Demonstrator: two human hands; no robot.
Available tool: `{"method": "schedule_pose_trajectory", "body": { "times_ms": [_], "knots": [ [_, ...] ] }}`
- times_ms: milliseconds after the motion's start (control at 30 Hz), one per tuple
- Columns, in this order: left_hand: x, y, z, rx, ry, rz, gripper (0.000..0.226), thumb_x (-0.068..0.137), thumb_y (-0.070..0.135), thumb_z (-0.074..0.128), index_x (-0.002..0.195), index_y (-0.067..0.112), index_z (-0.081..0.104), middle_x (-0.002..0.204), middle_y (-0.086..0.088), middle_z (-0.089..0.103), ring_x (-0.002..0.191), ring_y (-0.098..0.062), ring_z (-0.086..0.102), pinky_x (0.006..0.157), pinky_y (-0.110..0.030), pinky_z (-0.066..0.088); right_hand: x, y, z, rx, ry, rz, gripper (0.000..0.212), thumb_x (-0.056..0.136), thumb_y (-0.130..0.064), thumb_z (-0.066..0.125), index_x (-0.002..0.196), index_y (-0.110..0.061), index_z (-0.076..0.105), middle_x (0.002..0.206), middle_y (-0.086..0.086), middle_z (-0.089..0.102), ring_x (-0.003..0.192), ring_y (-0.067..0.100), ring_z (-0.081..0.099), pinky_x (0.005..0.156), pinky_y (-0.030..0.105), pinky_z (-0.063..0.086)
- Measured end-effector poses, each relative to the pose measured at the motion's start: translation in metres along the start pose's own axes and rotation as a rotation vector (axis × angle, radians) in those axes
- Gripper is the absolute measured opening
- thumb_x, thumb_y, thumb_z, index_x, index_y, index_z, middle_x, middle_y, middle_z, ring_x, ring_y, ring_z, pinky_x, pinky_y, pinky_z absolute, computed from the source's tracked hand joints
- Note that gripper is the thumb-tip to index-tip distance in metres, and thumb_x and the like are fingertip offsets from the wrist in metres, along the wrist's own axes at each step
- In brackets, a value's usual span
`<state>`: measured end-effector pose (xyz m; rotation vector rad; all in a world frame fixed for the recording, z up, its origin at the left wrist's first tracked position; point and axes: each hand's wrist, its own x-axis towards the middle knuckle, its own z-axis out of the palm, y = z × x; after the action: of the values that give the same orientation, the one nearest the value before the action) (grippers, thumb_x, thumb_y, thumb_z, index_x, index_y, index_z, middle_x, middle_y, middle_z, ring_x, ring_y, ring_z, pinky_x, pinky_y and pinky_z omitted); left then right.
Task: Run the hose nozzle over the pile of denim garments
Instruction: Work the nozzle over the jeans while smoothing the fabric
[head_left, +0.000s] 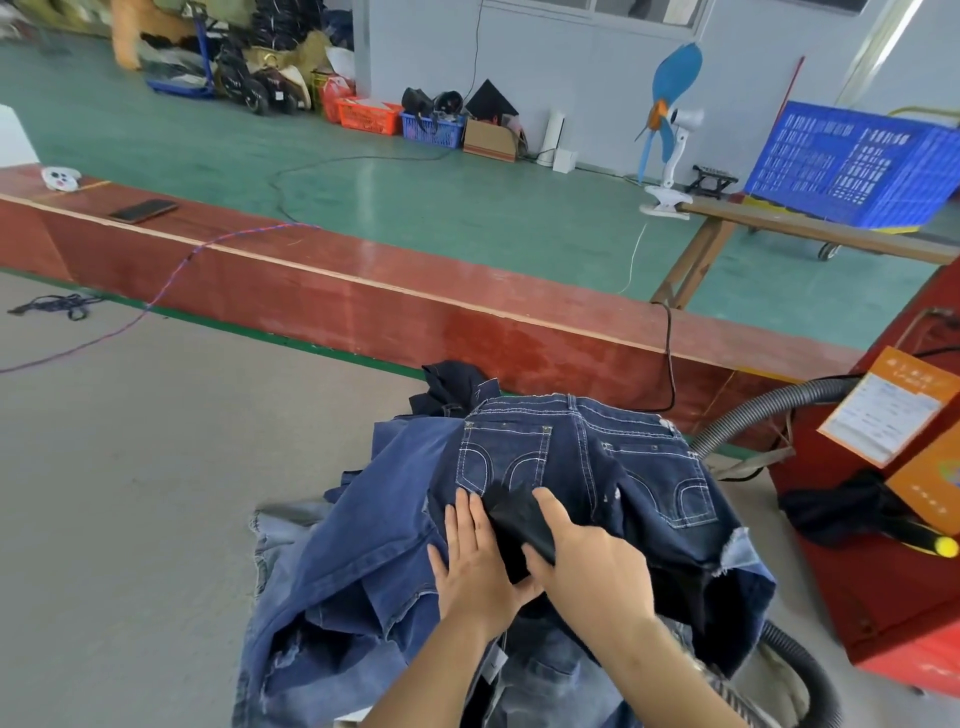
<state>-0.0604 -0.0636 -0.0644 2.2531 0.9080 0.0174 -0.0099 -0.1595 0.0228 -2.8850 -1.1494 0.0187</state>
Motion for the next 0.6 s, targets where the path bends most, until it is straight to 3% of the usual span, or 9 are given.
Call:
{"method": "schedule_pose_trajectory", "body": {
  "times_ms": [100, 200, 300, 400, 500, 600],
  "knots": [
    [0.0, -0.003, 0.001, 0.0, -0.018, 0.008, 0.122, 0.078, 0.074, 0.052, 0.144, 0.016, -0.032, 0.149, 0.007, -0.039, 0.142, -0.015, -0.029, 0.117, -0.047, -0.008, 0.011, -0.003, -0.012, 0.149, 0.067, 0.018, 0.059, 0.094, -0.059, 0.039, 0.147, -0.044, 0.017, 0.095, -0.006, 0.069, 0.086, 0.017, 0.067, 0.062, 0.027, 0.046],
    [0.002, -0.003, -0.004, -0.21, 0.083, 0.033, 0.12, 0.072, 0.076, 0.058, 0.154, 0.018, -0.009, 0.159, 0.011, -0.013, 0.148, -0.013, -0.009, 0.12, -0.045, 0.002, 0.017, 0.011, -0.04, 0.378, 0.154, 0.076, 0.055, 0.086, -0.063, 0.048, 0.136, -0.055, 0.026, 0.091, -0.015, 0.067, 0.078, 0.015, 0.065, 0.064, 0.028, 0.048],
    [0.012, -0.001, -0.022, -0.4, 0.215, -0.019, 0.093, 0.077, 0.062, 0.067, 0.149, 0.017, 0.029, 0.15, 0.001, 0.031, 0.14, -0.019, 0.026, 0.114, -0.044, 0.026, 0.016, 0.041, -0.063, 0.616, 0.208, 0.173, 0.051, 0.08, -0.062, 0.058, 0.127, -0.058, 0.039, 0.083, -0.03, 0.063, 0.068, -0.003, 0.061, 0.06, 0.025, 0.046],
    [0.021, -0.007, -0.035, -0.499, 0.115, -0.036, 0.058, 0.081, 0.038, 0.075, 0.131, 0.023, 0.05, 0.124, 0.005, 0.052, 0.122, -0.016, 0.047, 0.106, -0.042, 0.037, 0.01, 0.07, -0.07, 0.727, 0.243, 0.245, 0.048, 0.081, -0.049, 0.067, 0.126, -0.045, 0.053, 0.071, -0.04, 0.06, 0.06, -0.012, 0.06, 0.055, 0.016, 0.043],
    [0.022, -0.014, -0.041, -0.724, 0.099, -0.008, 0.015, 0.083, 0.021, 0.075, 0.091, 0.018, 0.063, 0.094, 0.004, 0.066, 0.092, -0.013, 0.062, 0.076, -0.021, 0.048, 0.008, 0.086, -0.073, 0.757, 0.274, 0.297, 0.052, 0.076, -0.051, 0.066, 0.125, -0.037, 0.057, 0.082, -0.024, 0.068, 0.07, 0.001, 0.066, 0.071, 0.03, 0.051],
    [0.022, -0.015, -0.043, -0.85, 0.108, -0.02, 0.008, 0.087, 0.015, 0.07, 0.084, 0.013, 0.063, 0.08, 0.003, 0.068, 0.068, -0.001, 0.061, 0.056, -0.011, 0.044, 0.011, 0.093, -0.075, 0.78, 0.289, 0.315, 0.052, 0.078, -0.05, 0.068, 0.126, -0.036, 0.057, 0.105, -0.009, 0.068, 0.098, 0.02, 0.064, 0.09, 0.046, 0.05]
  ]
}}
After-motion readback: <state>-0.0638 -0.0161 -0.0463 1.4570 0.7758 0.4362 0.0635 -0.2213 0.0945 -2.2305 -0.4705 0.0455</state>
